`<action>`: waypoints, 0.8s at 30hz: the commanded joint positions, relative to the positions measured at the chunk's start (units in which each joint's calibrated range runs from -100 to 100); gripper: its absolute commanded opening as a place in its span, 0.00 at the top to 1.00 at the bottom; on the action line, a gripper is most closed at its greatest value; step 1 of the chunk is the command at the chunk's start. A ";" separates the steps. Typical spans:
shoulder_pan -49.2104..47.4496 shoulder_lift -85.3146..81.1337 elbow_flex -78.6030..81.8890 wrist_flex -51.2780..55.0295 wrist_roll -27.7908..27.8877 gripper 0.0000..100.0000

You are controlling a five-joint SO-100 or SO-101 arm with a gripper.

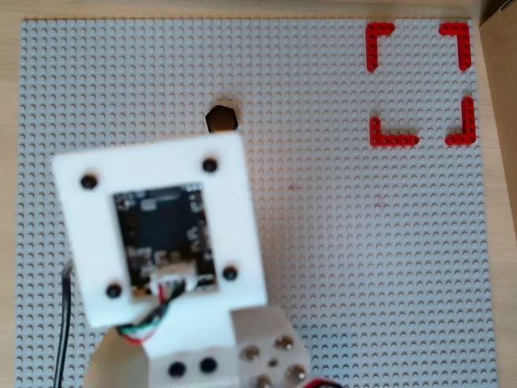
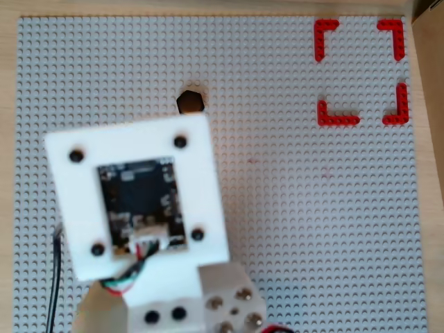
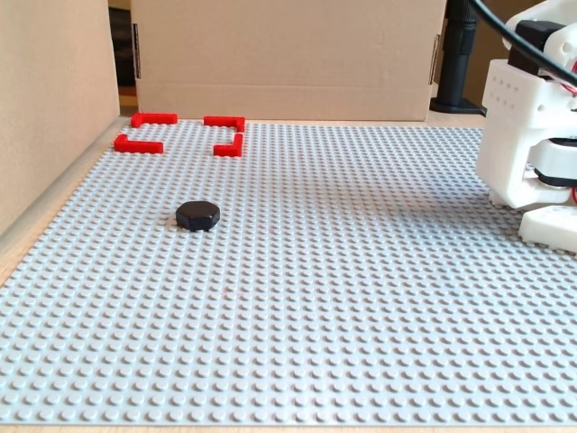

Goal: Grab the Lego and store it in red box

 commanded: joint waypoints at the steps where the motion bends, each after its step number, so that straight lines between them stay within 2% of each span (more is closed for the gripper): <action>1: -0.55 6.90 -1.61 -1.06 1.00 0.98; 10: -0.18 20.21 -1.34 -7.02 4.54 0.98; 24: -0.33 38.85 -1.07 -18.52 4.59 0.97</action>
